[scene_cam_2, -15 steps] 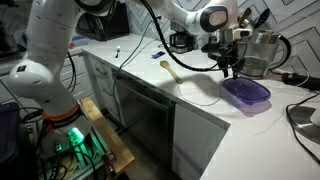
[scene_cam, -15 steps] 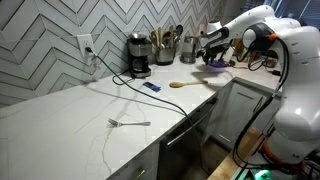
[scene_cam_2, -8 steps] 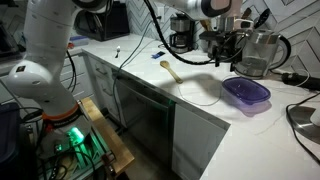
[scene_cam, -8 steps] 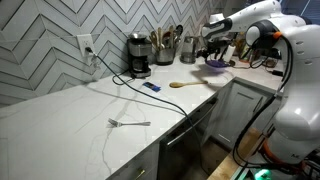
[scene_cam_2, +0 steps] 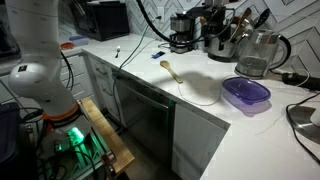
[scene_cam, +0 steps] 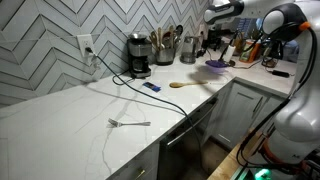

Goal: Put the blue lid on the lunch box

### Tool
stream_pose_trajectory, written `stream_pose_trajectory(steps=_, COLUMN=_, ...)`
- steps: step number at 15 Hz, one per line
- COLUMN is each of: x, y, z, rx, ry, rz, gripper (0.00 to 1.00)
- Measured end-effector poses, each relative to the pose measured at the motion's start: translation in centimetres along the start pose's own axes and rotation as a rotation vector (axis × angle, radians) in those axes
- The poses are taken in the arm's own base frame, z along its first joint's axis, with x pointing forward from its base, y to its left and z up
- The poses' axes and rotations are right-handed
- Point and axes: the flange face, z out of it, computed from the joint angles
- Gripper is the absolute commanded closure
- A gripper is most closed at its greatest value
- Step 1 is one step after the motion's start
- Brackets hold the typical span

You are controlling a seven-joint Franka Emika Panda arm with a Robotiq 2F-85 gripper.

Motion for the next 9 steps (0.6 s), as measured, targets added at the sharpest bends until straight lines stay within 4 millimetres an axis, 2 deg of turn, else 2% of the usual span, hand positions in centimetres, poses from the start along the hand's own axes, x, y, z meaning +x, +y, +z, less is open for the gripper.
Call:
stream_pose_trajectory(steps=3, x=-2.5, y=-1.9, z=-2.1, rx=0.027, ry=0.005, rz=-0.050, gripper=0.00)
stream_pose_trajectory(steps=7, x=-5.7, y=-3.2, z=-2.8, rx=0.064, ry=-0.018, rz=-0.127, gripper=0.00)
stream_pose_trajectory(steps=9, x=-6.5, y=-3.3, z=-2.8, rx=0.071, ry=-0.022, rz=-0.137, gripper=0.00)
